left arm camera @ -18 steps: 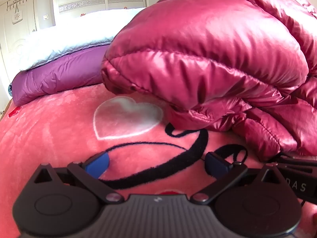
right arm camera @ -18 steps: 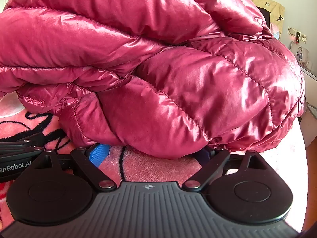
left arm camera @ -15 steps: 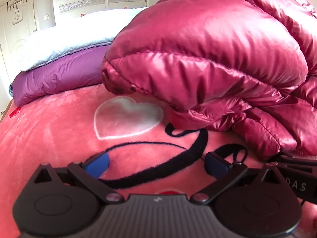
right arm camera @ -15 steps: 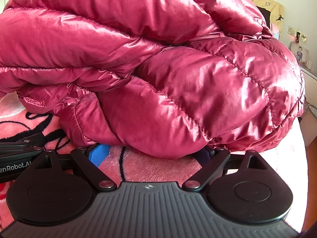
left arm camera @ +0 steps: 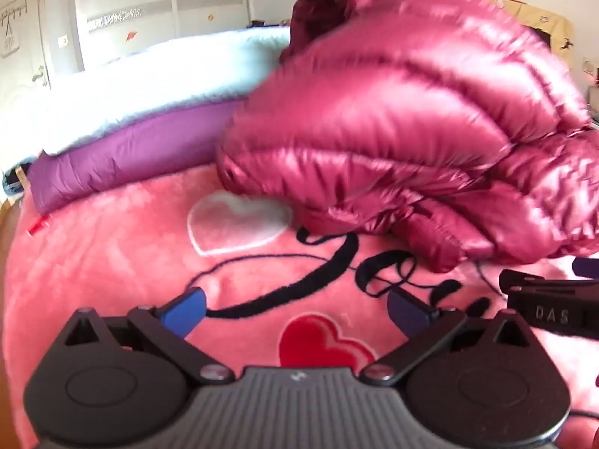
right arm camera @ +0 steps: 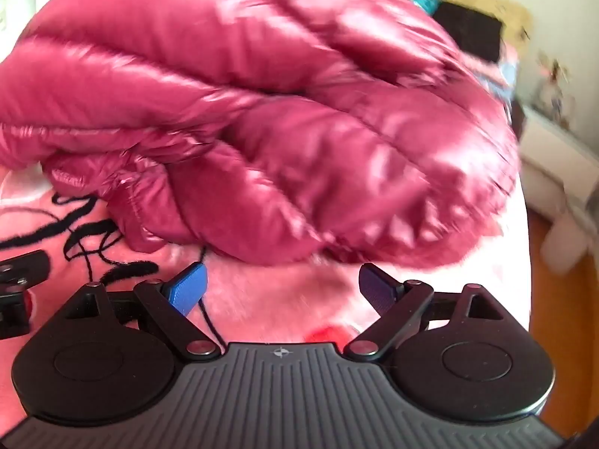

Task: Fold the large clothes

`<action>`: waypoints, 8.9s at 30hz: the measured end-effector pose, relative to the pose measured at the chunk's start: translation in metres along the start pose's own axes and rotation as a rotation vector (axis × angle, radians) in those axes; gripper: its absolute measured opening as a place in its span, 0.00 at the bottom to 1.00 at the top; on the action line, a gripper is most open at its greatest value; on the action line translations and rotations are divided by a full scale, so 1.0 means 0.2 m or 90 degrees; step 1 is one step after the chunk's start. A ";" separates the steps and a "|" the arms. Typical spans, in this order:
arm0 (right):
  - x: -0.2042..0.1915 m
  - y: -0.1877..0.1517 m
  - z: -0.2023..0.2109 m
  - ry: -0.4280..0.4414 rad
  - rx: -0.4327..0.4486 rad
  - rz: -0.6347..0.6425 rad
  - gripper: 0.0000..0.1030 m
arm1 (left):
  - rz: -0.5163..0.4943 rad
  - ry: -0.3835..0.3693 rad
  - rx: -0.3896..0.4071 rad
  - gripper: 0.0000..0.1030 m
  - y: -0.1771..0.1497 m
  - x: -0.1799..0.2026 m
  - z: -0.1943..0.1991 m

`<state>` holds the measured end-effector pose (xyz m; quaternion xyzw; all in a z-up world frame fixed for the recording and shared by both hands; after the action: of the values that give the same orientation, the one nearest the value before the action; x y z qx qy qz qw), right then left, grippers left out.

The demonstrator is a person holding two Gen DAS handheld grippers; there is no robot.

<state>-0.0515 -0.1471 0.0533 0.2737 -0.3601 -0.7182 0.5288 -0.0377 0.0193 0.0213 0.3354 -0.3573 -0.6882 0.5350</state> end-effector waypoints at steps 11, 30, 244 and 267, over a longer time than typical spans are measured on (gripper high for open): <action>0.16 0.23 0.61 -0.004 0.114 -0.047 1.00 | 0.018 -0.036 0.052 0.99 0.24 -0.17 0.47; 0.08 0.41 1.26 0.023 0.244 0.043 1.00 | 0.010 0.019 0.137 0.99 0.47 -0.22 1.02; 0.12 0.48 0.68 0.084 0.204 -0.080 0.36 | -0.030 -0.438 0.234 0.90 0.31 -0.06 0.17; 0.06 0.46 0.76 0.201 0.143 -0.047 0.36 | -0.257 -0.298 0.313 0.68 0.25 0.38 0.18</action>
<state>-0.1202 -0.1402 0.2173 0.4531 -0.3402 -0.6408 0.5180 -0.0596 -0.0592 0.0765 0.3507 -0.5507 -0.7314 0.1970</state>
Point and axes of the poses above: each gripper's, at about its wrist camera, not at the fingertips, and z roughly against the way its jaws point, x to its right, y to its top, the point moved 4 cm from there along -z, roughly the way its jaws point, and after that the axes turned 5 degrees about x, right-handed, at the moved point
